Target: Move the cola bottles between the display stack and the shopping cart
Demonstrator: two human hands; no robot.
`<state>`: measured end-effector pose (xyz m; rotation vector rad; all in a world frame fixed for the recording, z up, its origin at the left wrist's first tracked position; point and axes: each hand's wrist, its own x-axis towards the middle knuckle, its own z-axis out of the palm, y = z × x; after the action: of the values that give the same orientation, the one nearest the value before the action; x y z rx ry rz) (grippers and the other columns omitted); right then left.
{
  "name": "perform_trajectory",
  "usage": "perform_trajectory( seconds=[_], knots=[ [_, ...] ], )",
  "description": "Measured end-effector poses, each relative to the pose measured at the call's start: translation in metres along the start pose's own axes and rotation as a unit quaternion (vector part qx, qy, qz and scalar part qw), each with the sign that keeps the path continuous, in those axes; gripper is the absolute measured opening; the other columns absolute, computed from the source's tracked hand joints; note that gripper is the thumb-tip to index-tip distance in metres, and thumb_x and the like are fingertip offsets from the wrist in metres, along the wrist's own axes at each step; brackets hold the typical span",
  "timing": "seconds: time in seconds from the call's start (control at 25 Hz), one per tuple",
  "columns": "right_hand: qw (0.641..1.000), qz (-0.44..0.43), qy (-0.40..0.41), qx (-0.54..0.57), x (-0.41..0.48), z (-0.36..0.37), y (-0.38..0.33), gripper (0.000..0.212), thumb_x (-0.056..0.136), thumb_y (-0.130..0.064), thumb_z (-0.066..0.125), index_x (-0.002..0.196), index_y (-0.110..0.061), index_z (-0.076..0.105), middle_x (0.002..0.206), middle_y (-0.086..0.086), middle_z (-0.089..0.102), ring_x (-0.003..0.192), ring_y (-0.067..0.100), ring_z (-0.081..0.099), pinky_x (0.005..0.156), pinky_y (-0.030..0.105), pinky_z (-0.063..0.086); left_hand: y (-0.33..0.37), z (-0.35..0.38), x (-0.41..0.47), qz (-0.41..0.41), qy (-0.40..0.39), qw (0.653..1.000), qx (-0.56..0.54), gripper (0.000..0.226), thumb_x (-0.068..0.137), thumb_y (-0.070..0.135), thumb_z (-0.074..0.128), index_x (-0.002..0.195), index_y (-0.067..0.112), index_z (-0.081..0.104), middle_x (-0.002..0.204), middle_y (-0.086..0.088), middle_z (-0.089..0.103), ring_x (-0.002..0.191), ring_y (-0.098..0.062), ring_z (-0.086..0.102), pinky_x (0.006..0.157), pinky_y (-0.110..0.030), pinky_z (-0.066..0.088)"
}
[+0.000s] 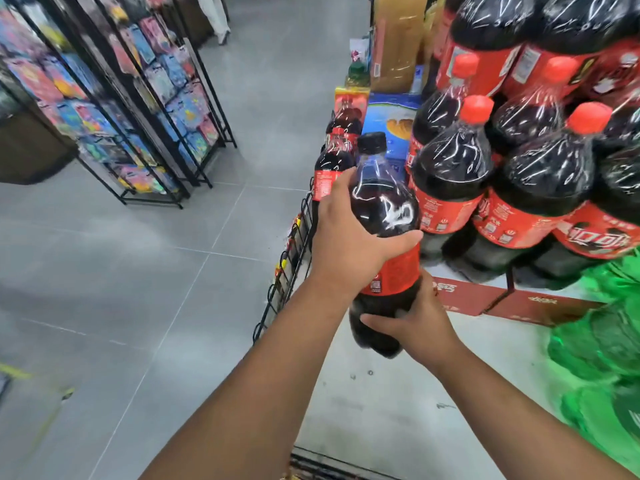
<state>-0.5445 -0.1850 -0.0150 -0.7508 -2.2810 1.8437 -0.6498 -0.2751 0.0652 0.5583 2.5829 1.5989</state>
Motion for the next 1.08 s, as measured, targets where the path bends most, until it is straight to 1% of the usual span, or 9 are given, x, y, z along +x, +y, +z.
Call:
perform_trajectory(
  seconds=[0.2, 0.28, 0.36, 0.48, 0.6, 0.76, 0.84, 0.96, 1.08],
  knots=[
    [0.999, 0.004, 0.048, 0.022, 0.024, 0.023, -0.018, 0.086, 0.065, -0.004, 0.089, 0.132, -0.019, 0.038, 0.104, -0.019, 0.058, 0.083, -0.023, 0.054, 0.055, 0.0, 0.041, -0.007, -0.009, 0.024, 0.062, -0.008, 0.998, 0.029, 0.114, 0.055, 0.043, 0.097, 0.15, 0.034, 0.036, 0.143, 0.006, 0.047, 0.128, -0.004, 0.046, 0.109, -0.03, 0.045],
    [0.996, 0.026, 0.075, 0.049, 0.036, 0.034, -0.021, 0.085, 0.065, -0.001, 0.088, 0.133, -0.018, 0.04, 0.104, -0.012, 0.059, 0.081, -0.017, 0.055, 0.052, -0.001, 0.04, -0.011, -0.01, 0.033, 0.079, -0.004, 0.996, 0.036, 0.114, 0.055, 0.043, 0.097, 0.151, 0.032, 0.035, 0.142, 0.005, 0.046, 0.127, -0.003, 0.043, 0.109, -0.029, 0.043],
    [0.988, 0.068, 0.102, 0.092, 0.05, 0.045, -0.02, 0.073, 0.063, -0.006, 0.09, 0.122, -0.015, 0.047, 0.105, -0.006, 0.064, 0.086, -0.004, 0.06, 0.057, 0.005, 0.045, -0.014, -0.01, 0.044, 0.084, 0.001, 0.996, 0.034, 0.115, 0.055, 0.043, 0.097, 0.151, 0.031, 0.035, 0.142, 0.005, 0.044, 0.13, -0.006, 0.043, 0.111, -0.031, 0.043],
    [0.96, 0.169, 0.081, 0.207, 0.067, 0.056, -0.017, 0.064, 0.068, -0.01, 0.087, 0.12, -0.016, 0.05, 0.111, 0.006, 0.072, 0.088, 0.019, 0.074, 0.062, 0.028, 0.051, -0.022, -0.011, 0.059, 0.09, 0.007, 0.996, 0.023, 0.114, 0.055, 0.041, 0.097, 0.15, 0.03, 0.036, 0.143, 0.005, 0.044, 0.134, -0.011, 0.044, 0.113, -0.034, 0.042],
    [0.923, 0.219, 0.065, 0.308, 0.086, 0.065, -0.017, 0.067, 0.076, 0.004, 0.077, 0.13, -0.015, 0.043, 0.12, 0.007, 0.068, 0.08, 0.021, 0.073, 0.061, 0.032, 0.05, -0.029, -0.01, 0.074, 0.095, -0.012, 0.995, 0.029, 0.115, 0.056, 0.042, 0.097, 0.151, 0.03, 0.034, 0.144, 0.001, 0.043, 0.134, -0.013, 0.044, 0.113, -0.037, 0.043],
    [0.898, 0.209, 0.108, 0.372, 0.111, 0.077, -0.012, 0.071, 0.072, 0.022, 0.07, 0.133, -0.004, 0.044, 0.125, 0.024, 0.062, 0.106, 0.044, 0.066, 0.06, 0.036, 0.06, -0.037, -0.004, 0.09, 0.106, -0.023, 0.994, 0.027, 0.117, 0.056, 0.04, 0.098, 0.153, 0.026, 0.033, 0.143, -0.001, 0.042, 0.133, -0.013, 0.044, 0.114, -0.037, 0.042],
    [0.889, 0.208, 0.129, 0.388, 0.12, 0.079, -0.011, 0.073, 0.072, 0.024, 0.069, 0.134, -0.003, 0.042, 0.125, 0.024, 0.061, 0.106, 0.043, 0.066, 0.073, 0.045, 0.061, -0.04, -0.002, 0.097, 0.117, -0.029, 0.992, 0.025, 0.117, 0.056, 0.039, 0.098, 0.153, 0.025, 0.033, 0.144, -0.002, 0.042, 0.133, -0.012, 0.043, 0.114, -0.034, 0.041],
    [0.887, 0.201, 0.154, 0.385, 0.136, 0.078, -0.009, 0.079, 0.071, 0.022, 0.072, 0.137, -0.008, 0.04, 0.126, 0.018, 0.062, 0.108, 0.04, 0.065, 0.066, 0.034, 0.061, -0.041, 0.002, 0.11, 0.126, -0.04, 0.991, 0.021, 0.116, 0.058, 0.038, 0.098, 0.153, 0.024, 0.033, 0.145, -0.003, 0.041, 0.133, -0.012, 0.042, 0.113, -0.03, 0.04],
    [0.879, 0.213, 0.181, 0.386, 0.151, 0.08, -0.005, 0.09, 0.068, 0.015, 0.077, 0.143, -0.014, 0.037, 0.128, 0.01, 0.061, 0.114, 0.034, 0.063, 0.089, 0.044, 0.056, -0.04, 0.007, 0.123, 0.134, -0.054, 0.989, 0.019, 0.116, 0.058, 0.038, 0.098, 0.153, 0.023, 0.033, 0.147, -0.005, 0.041, 0.133, -0.013, 0.042, 0.112, -0.028, 0.04]
  ],
)
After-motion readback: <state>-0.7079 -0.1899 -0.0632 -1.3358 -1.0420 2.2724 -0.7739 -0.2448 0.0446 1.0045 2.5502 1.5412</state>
